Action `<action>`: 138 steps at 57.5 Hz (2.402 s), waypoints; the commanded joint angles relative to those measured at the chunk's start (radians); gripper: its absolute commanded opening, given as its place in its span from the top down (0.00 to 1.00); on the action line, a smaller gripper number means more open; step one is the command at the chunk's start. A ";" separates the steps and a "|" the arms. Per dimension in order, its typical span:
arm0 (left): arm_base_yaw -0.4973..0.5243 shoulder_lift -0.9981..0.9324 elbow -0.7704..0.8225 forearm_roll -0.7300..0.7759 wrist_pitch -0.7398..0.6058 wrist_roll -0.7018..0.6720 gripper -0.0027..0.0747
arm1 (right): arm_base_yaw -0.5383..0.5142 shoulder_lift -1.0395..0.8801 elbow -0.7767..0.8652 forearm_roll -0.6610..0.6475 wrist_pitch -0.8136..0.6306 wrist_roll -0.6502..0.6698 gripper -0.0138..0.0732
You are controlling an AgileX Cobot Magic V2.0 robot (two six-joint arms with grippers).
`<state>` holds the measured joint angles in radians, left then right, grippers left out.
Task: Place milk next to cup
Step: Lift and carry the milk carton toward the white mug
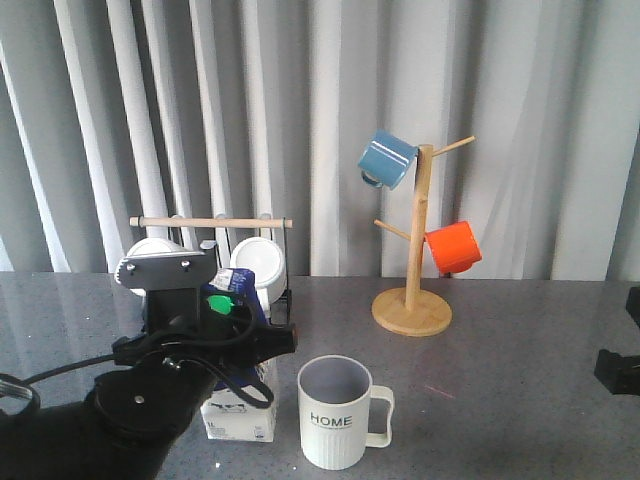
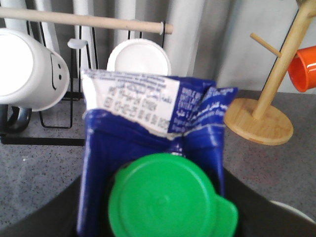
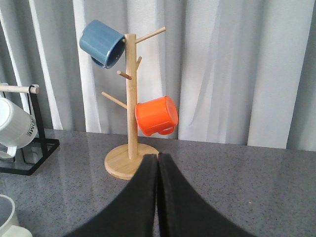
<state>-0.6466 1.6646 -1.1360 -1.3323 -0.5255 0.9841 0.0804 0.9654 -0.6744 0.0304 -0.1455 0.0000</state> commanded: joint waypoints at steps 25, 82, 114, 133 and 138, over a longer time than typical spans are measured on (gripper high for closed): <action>-0.054 -0.024 -0.036 -0.027 -0.073 -0.001 0.85 | -0.005 -0.008 -0.035 -0.008 -0.069 -0.013 0.85; -0.054 0.028 -0.035 -0.033 -0.017 0.000 0.85 | -0.005 -0.008 -0.035 -0.008 -0.070 -0.013 0.85; -0.054 0.028 -0.035 -0.076 -0.080 0.000 0.83 | -0.005 -0.008 -0.035 -0.008 -0.070 -0.013 0.85; -0.053 0.021 -0.035 -0.061 -0.097 0.055 0.27 | -0.005 -0.008 -0.035 -0.008 -0.070 -0.013 0.85; -0.053 0.012 -0.035 -0.062 -0.106 0.081 0.01 | -0.005 -0.008 -0.035 -0.008 -0.070 -0.013 0.85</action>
<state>-0.6975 1.7254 -1.1463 -1.4175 -0.5943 1.0349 0.0804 0.9654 -0.6744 0.0304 -0.1448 0.0000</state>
